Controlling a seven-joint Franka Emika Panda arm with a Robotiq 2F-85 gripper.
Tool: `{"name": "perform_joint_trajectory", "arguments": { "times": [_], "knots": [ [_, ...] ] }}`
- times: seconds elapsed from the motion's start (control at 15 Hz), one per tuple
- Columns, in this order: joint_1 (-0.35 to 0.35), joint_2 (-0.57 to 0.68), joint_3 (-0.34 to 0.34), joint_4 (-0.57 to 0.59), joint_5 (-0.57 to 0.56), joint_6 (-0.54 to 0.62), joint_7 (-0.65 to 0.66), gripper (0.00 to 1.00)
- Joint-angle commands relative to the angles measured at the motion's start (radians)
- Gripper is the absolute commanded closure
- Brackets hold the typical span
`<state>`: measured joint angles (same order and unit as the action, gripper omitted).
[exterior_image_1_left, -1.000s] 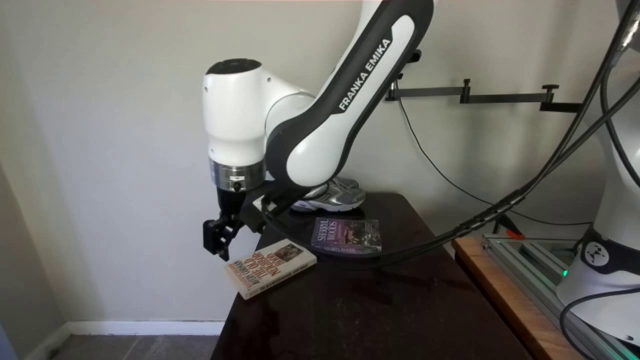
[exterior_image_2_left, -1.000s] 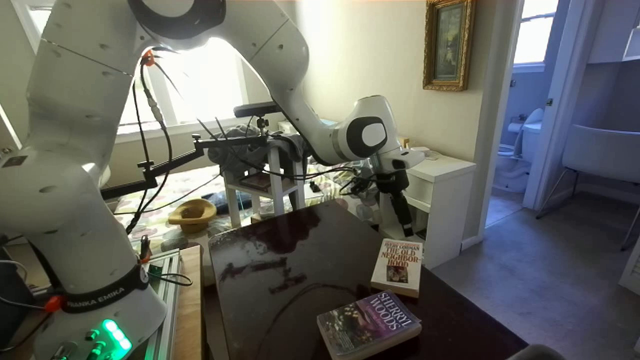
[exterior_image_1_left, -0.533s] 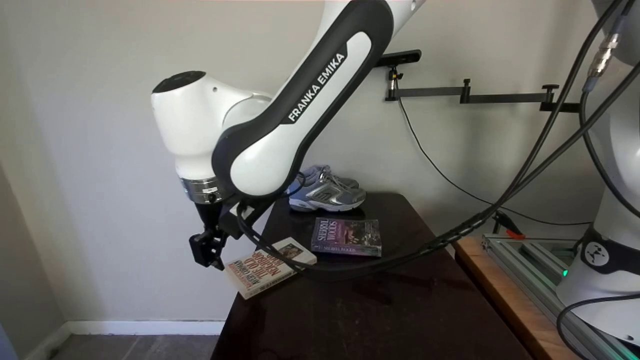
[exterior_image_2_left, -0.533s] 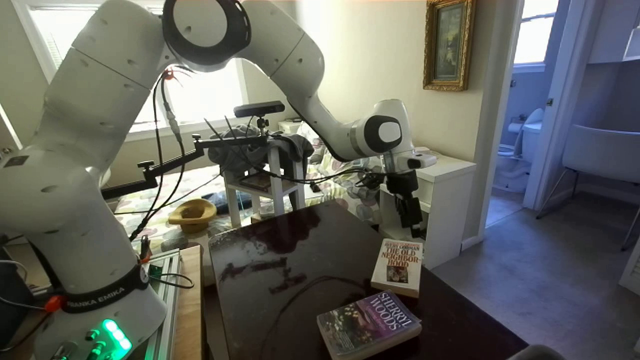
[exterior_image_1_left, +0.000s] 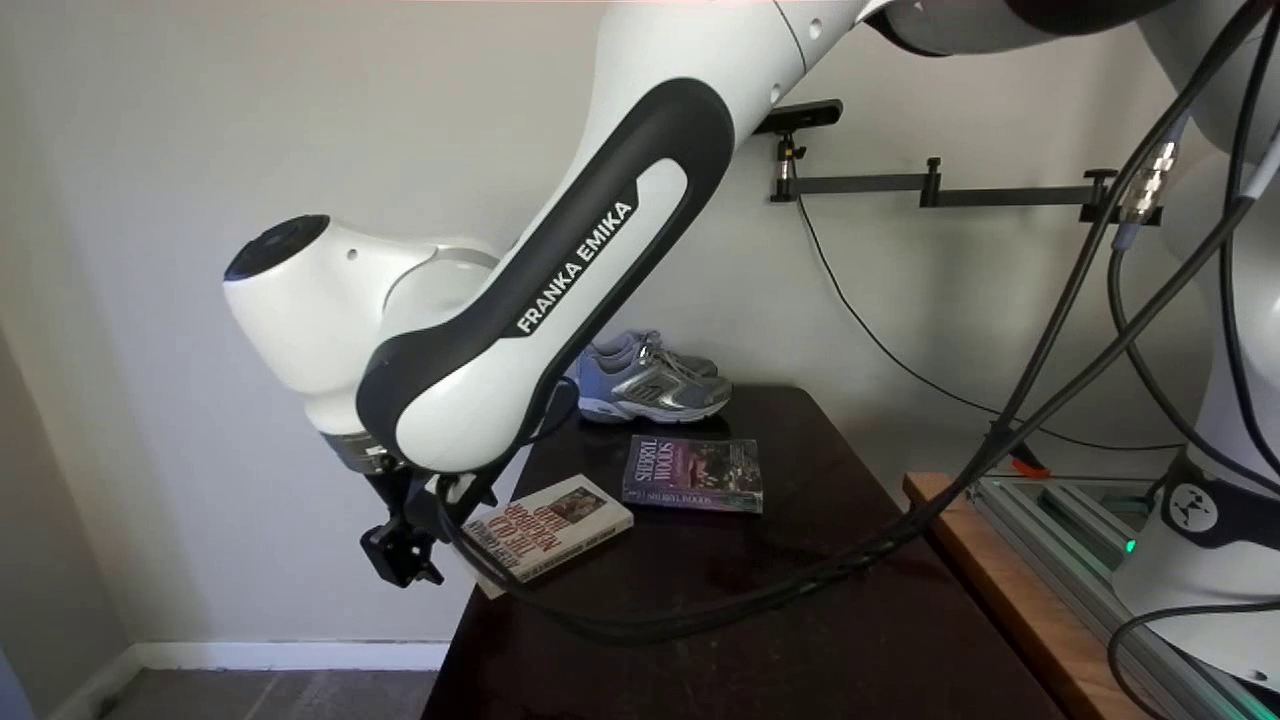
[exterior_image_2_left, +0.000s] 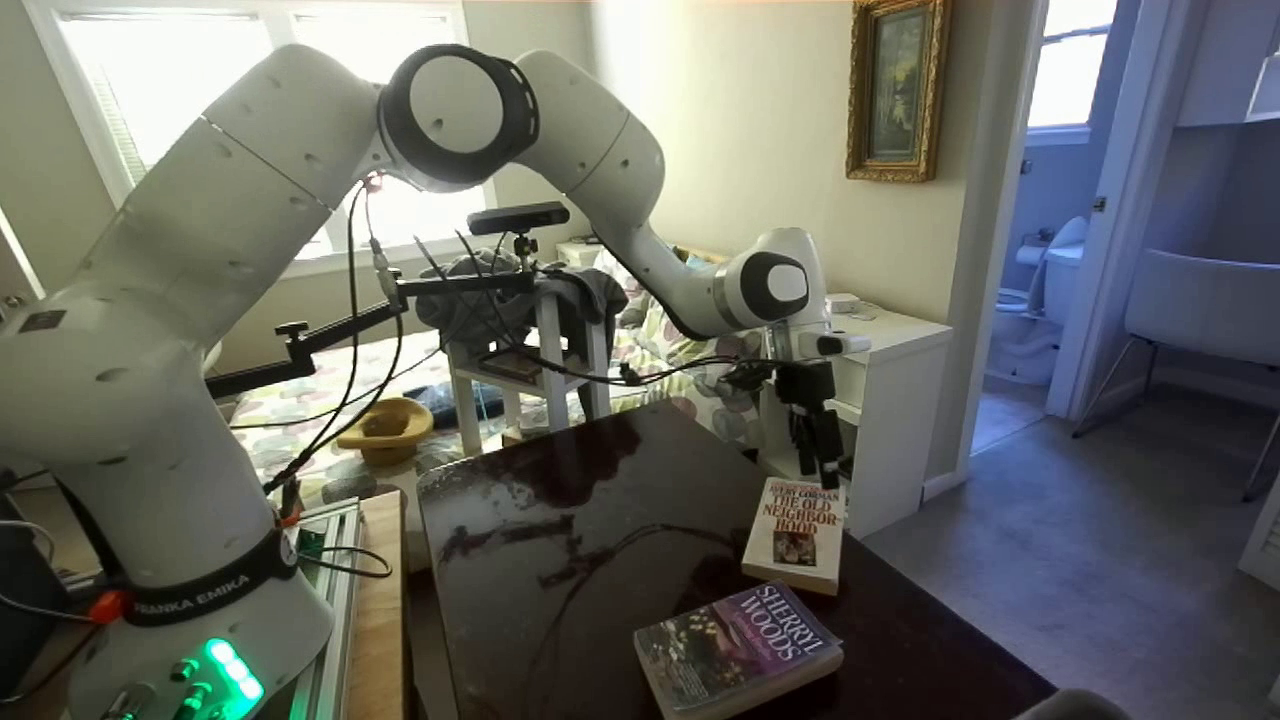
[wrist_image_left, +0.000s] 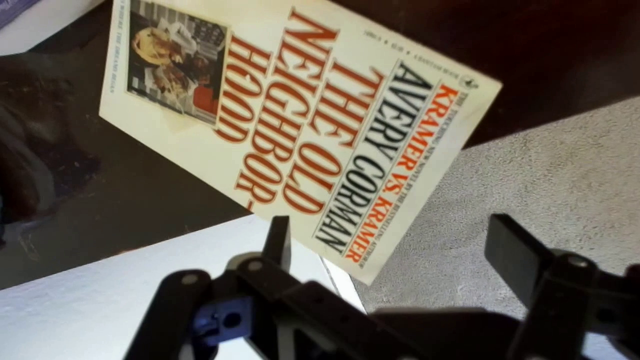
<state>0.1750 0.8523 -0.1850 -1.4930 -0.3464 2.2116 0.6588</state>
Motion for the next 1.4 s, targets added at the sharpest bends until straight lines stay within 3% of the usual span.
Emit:
{"name": "perform_joint_trajectory", "arguments": {
  "times": [0.0, 0.27, 0.4, 0.47, 0.6, 1.07, 1.33],
  "knots": [
    [0.033, 0.084, -0.03, 0.102, -0.009, -0.069, 0.009, 0.0],
    [0.055, 0.13, -0.057, 0.146, -0.027, -0.104, 0.015, 0.01],
    [0.063, 0.145, -0.071, 0.161, -0.038, -0.121, 0.015, 0.13],
    [0.065, 0.151, -0.076, 0.168, -0.041, -0.127, 0.015, 0.32],
    [0.069, 0.15, -0.083, 0.173, -0.047, -0.141, 0.019, 0.48],
    [0.078, 0.102, -0.083, 0.15, -0.048, -0.171, 0.029, 0.94],
    [0.086, 0.039, -0.095, 0.084, -0.067, -0.147, 0.042, 0.96]
  ]
}}
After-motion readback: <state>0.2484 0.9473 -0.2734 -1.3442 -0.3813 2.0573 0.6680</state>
